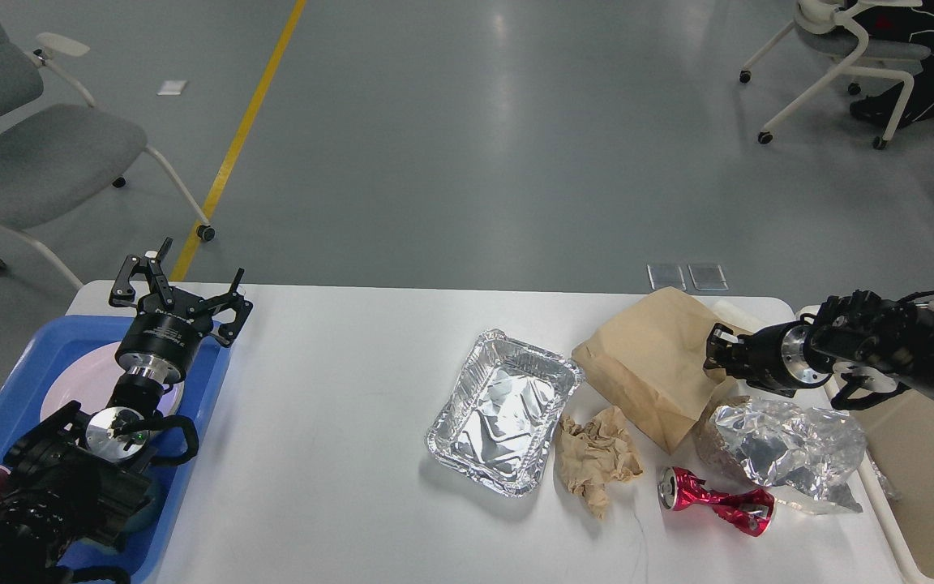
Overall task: Tidy desktop
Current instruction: 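Grasp the paper bag top and pull it toward the white bin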
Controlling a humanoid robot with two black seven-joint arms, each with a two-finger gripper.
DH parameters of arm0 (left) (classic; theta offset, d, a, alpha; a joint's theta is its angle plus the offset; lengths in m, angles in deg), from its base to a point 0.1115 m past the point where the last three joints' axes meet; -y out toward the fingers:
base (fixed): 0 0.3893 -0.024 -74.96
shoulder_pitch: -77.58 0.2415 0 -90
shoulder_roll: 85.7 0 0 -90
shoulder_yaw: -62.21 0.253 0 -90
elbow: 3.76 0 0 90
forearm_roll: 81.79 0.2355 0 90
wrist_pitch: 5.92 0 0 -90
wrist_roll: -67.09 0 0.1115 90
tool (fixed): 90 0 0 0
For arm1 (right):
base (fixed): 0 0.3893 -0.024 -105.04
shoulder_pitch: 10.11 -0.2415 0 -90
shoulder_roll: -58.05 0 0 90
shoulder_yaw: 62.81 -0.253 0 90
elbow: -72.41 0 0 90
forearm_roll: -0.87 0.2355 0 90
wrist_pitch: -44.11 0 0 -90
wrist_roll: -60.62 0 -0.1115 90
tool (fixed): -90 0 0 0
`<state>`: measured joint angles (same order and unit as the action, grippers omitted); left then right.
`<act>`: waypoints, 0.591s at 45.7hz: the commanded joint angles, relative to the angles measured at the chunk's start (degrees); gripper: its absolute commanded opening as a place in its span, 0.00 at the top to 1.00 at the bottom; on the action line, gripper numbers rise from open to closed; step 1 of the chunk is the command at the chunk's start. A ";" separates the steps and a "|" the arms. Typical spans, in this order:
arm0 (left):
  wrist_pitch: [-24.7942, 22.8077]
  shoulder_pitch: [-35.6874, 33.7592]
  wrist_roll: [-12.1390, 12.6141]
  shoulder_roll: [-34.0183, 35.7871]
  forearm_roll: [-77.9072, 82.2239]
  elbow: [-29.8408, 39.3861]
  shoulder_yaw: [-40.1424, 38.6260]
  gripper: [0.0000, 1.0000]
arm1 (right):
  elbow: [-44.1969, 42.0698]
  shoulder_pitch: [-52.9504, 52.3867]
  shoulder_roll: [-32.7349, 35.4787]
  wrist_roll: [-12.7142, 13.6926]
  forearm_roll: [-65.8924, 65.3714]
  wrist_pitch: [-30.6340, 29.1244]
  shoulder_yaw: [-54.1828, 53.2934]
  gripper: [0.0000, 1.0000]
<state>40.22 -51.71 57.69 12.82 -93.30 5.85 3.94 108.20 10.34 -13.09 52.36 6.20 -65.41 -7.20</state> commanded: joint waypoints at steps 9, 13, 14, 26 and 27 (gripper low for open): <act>0.00 0.00 0.00 0.00 0.00 -0.03 0.00 0.04 | 4.12 -6.29 4.43 0.00 -0.05 -2.81 -2.97 1.00; 0.00 0.00 0.00 0.00 0.00 -0.03 0.00 0.04 | 5.43 -8.84 6.09 0.00 -0.05 -4.92 -4.37 1.00; 0.00 0.00 0.00 0.00 0.00 -0.03 0.00 0.04 | 5.87 -9.37 6.80 0.00 -0.05 -5.53 -4.72 1.00; 0.00 0.00 0.00 0.00 0.00 0.06 0.00 0.04 | 8.43 -19.91 14.79 -0.09 -0.05 -11.33 -7.54 1.00; 0.00 0.00 0.00 0.00 0.00 0.06 0.00 0.04 | 8.43 -20.97 15.50 -0.09 -0.05 -11.42 -7.54 1.00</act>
<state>40.22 -51.71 57.69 12.83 -93.30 5.85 3.94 116.41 -5.90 -0.78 52.29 6.15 -75.34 -14.40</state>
